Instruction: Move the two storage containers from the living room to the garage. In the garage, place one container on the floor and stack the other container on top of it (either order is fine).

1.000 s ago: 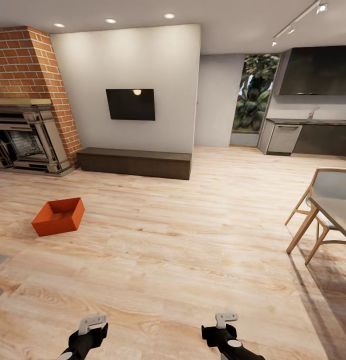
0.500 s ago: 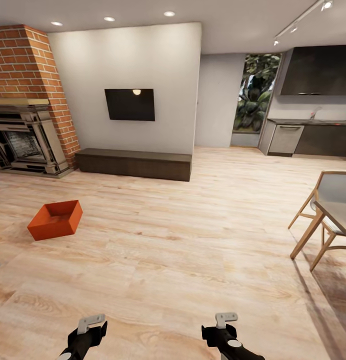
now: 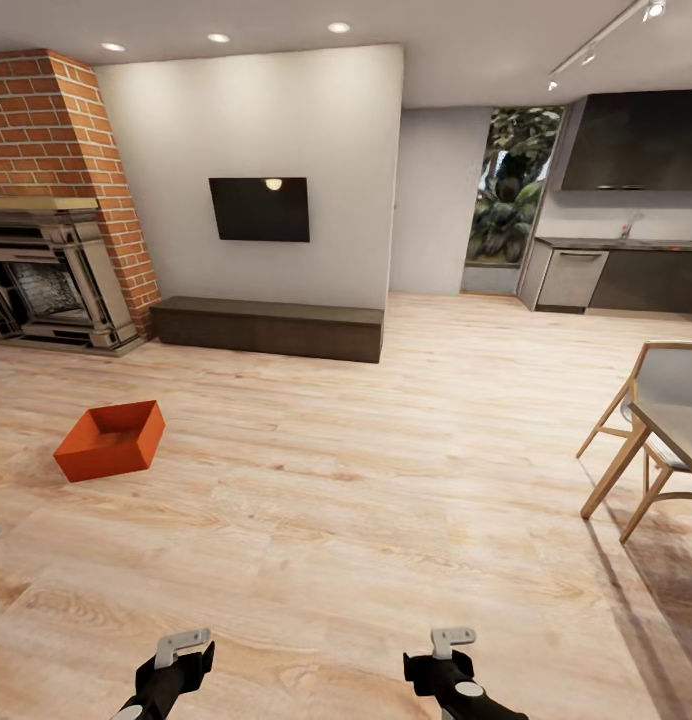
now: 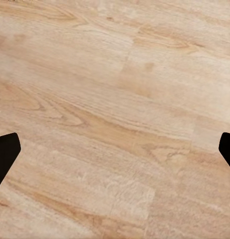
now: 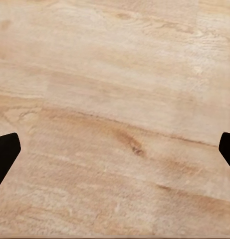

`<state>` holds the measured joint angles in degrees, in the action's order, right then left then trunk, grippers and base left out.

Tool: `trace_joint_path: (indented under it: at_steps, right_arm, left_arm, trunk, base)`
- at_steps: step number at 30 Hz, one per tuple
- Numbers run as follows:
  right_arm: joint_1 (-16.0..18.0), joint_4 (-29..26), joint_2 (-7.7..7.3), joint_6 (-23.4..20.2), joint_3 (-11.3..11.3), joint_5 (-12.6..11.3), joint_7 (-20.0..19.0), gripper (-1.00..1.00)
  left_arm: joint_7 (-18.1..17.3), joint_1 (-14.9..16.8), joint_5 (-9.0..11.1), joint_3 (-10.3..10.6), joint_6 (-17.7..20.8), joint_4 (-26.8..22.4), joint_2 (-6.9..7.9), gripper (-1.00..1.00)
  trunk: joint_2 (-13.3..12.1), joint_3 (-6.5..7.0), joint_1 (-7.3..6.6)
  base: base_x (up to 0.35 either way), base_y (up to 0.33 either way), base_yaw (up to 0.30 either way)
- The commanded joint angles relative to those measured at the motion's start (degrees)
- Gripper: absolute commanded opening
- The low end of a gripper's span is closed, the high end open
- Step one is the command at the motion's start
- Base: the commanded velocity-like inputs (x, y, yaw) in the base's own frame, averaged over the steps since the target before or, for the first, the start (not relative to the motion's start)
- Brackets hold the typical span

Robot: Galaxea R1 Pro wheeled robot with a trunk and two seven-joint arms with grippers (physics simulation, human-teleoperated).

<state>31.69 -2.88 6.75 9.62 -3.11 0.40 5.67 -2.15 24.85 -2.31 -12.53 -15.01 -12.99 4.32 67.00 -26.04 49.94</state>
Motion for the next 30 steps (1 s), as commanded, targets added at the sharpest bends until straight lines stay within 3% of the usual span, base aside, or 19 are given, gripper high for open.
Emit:
trace_joint_path:
  at_steps: [1, 10, 30]
  right_arm:
    - [-0.2, 0.1, 0.01, 0.1, -0.3, 0.0, 0.3, 1.0]
    - [-0.7, 0.1, 0.01, 0.1, -0.3, 0.0, 0.3, 1.0]
    - [-0.7, 0.2, 0.1, 0.1, -0.4, 0.0, 0.3, 1.0]
  left_arm:
    - [-0.2, 0.1, -0.2, -0.4, -0.2, 0.1, -0.02, 1.0]
    - [-0.2, 0.0, -0.2, -0.4, -0.2, 0.1, -0.02, 1.0]
    - [-0.2, 0.0, -0.2, -0.4, -0.2, 0.1, -0.02, 1.0]
  trunk:
    - [0.0, -0.06, 0.0]
    - [0.0, -0.06, 0.0]
    - [0.0, -0.06, 0.0]
  base:
    - [0.0, 0.0, 0.0]
    - [0.078, 0.0, 0.0]
    - [0.324, 0.0, 0.0]
